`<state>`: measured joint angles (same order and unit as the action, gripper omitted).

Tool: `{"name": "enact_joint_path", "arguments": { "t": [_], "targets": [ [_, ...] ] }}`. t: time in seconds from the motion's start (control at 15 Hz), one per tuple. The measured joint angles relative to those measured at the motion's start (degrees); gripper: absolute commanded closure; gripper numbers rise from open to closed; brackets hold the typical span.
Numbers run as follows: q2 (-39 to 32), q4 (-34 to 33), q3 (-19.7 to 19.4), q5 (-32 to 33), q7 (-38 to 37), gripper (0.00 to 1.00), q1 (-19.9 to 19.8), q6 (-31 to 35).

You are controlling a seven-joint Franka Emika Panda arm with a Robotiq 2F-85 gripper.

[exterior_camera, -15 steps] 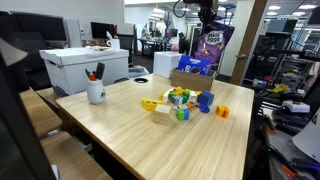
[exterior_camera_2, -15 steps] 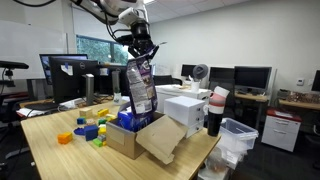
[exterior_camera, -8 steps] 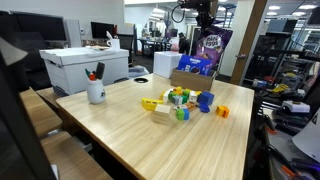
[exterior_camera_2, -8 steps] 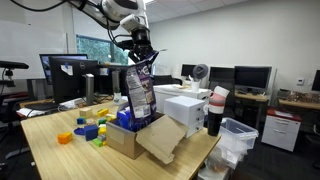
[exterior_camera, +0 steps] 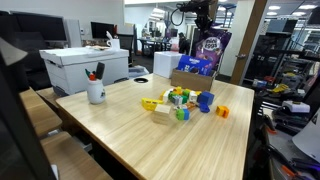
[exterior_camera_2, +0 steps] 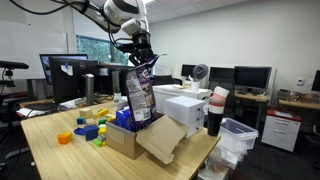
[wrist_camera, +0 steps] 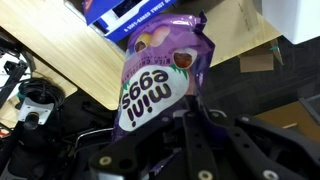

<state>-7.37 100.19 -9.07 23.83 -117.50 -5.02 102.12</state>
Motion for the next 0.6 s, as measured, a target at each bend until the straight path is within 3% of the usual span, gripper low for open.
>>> {"name": "enact_joint_path", "arguments": {
  "t": [0.6],
  "targets": [
    [-2.06,-0.01,1.91,0.00,0.00,0.98,1.96,0.01]
  ]
}}
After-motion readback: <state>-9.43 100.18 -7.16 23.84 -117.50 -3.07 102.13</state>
